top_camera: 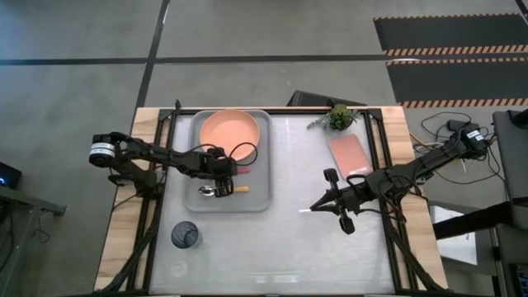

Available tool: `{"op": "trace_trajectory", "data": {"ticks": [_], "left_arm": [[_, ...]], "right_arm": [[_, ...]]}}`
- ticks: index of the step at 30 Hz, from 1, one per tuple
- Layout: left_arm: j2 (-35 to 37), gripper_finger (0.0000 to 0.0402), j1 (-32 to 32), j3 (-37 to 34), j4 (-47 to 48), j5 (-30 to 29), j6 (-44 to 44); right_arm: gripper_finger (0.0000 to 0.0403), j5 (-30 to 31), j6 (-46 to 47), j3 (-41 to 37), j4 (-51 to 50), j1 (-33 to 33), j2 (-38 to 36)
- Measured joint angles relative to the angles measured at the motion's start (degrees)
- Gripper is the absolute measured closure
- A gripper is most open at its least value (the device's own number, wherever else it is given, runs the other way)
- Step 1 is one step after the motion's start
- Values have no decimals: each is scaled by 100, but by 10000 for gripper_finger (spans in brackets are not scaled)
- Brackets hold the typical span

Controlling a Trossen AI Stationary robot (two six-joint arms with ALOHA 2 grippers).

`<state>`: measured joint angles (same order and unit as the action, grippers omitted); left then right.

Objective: Pick and place plate/cup/fork/spoon on tray
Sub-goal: Adjust the pink fork on the gray serving tray

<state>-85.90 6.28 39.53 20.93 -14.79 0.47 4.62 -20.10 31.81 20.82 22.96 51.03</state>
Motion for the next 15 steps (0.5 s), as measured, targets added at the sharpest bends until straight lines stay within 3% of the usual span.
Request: {"op": "trace_trajectory", "data": {"ticks": [15], "left_arm": [[-3,355,2,-47,-1,367,424]], "right_arm": [[394,0,0,0,0,0,0]]}}
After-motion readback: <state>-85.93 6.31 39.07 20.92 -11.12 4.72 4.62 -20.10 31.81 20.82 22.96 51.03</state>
